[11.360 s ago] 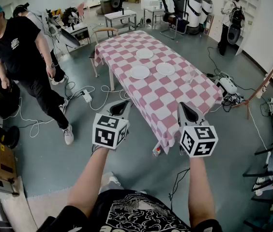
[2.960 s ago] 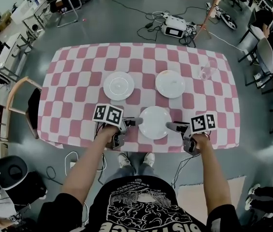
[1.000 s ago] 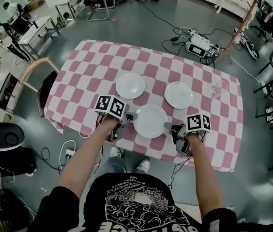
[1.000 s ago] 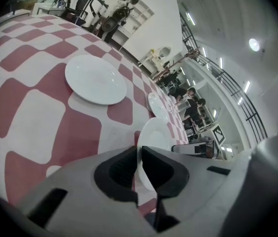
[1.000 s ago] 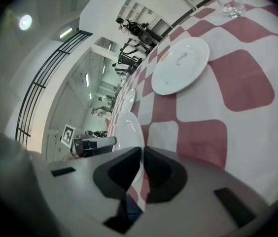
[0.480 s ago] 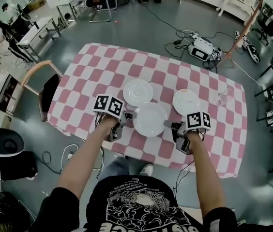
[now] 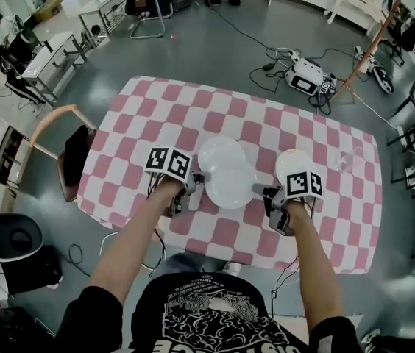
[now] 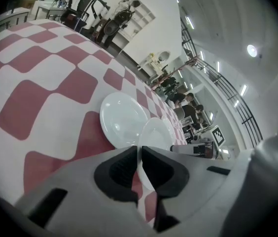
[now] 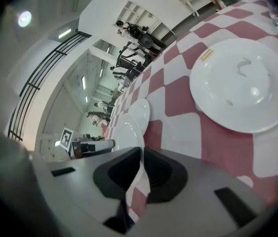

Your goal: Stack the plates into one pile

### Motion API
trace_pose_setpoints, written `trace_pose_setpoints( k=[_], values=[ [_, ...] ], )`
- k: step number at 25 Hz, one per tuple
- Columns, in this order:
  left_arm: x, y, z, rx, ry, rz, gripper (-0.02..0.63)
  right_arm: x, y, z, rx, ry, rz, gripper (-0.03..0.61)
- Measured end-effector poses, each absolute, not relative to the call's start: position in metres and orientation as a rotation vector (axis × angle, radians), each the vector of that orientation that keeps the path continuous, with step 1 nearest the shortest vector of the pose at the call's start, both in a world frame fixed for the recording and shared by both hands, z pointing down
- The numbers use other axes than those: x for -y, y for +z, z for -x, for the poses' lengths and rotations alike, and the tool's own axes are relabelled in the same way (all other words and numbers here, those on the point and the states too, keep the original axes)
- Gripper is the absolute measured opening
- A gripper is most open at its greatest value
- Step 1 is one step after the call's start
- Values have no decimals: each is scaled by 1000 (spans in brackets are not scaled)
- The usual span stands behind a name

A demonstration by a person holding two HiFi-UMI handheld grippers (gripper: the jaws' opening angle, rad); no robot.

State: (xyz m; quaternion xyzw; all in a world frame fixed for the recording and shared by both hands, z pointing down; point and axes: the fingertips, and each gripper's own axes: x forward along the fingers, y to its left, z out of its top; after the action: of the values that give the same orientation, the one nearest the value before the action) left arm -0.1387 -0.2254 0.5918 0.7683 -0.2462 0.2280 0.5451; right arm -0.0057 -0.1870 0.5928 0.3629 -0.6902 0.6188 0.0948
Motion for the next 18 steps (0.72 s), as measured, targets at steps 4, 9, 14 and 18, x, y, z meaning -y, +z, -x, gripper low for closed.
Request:
trace_pose_setpoints(
  k=[4,9,14,18],
  values=[
    [250,592,146,579,532,-1831,34,210,591,13,2039,1820,-1127,29],
    [272,596,154,563,517,-1829,34,233,593,20,2023,1813,-1169,30],
    [289,606,160,564,515,-1823,35,250,602,25,1989,1805,-1213,31],
    [302,613,163,576,505,-1820,36,264,606,27,1963,1791,-1250,32]
  ],
)
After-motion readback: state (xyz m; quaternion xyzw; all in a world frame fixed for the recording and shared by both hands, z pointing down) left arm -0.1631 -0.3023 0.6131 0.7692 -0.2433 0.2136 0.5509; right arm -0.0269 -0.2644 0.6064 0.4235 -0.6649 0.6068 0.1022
